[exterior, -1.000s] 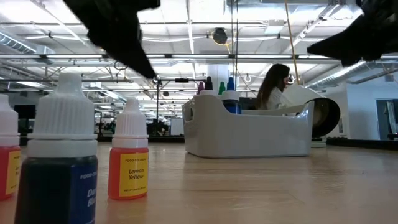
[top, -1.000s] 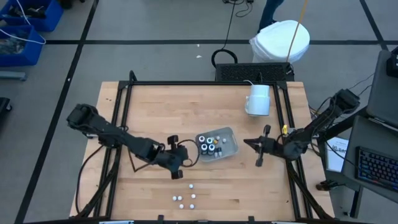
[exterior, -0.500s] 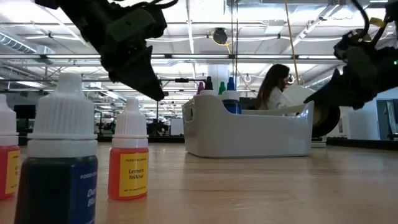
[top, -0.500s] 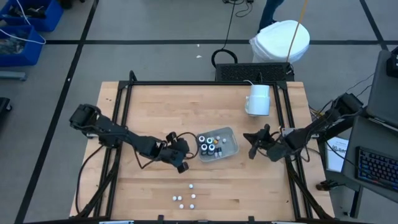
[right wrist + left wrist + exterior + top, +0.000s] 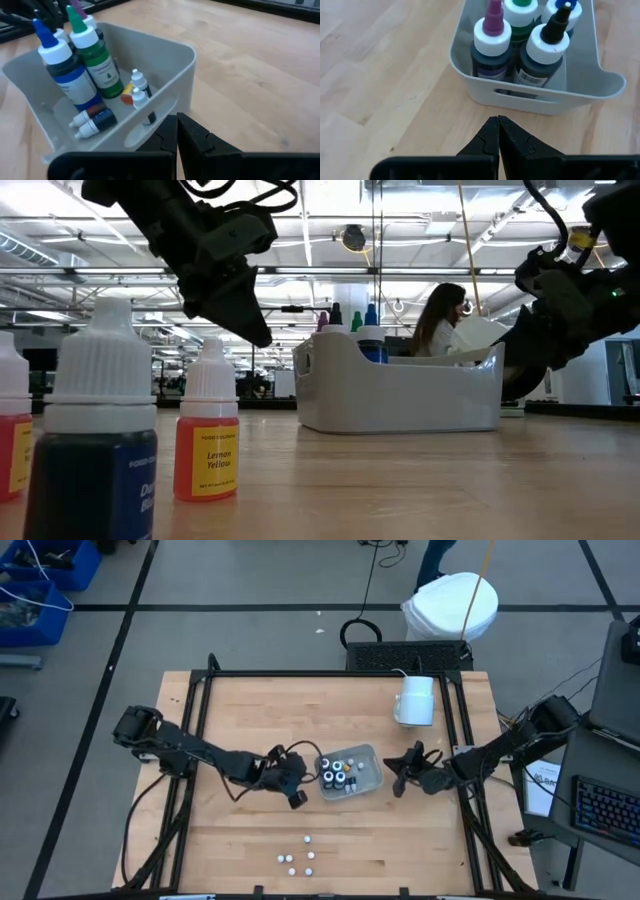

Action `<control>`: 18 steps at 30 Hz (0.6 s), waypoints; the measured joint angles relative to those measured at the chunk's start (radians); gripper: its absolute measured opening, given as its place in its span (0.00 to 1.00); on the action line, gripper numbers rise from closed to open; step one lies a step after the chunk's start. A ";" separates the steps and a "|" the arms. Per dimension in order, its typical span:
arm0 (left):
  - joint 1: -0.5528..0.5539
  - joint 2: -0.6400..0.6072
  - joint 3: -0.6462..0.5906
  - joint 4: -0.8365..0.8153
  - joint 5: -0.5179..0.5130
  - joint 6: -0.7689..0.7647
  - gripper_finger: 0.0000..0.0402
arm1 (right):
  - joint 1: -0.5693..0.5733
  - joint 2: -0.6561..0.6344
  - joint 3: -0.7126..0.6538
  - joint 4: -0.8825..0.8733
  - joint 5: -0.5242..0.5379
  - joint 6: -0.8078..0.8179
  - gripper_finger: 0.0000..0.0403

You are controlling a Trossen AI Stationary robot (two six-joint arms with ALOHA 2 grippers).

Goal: Pick & Place food coloring
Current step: Adjust the gray bin

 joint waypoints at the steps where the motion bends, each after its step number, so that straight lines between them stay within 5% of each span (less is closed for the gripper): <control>1: 0.005 0.000 0.000 0.000 0.011 0.008 0.01 | -0.005 0.000 0.000 0.004 -0.001 -0.003 0.00; 18: 0.080 0.001 0.000 0.006 0.060 0.056 0.01 | -0.012 0.000 0.000 0.018 -0.034 -0.006 0.00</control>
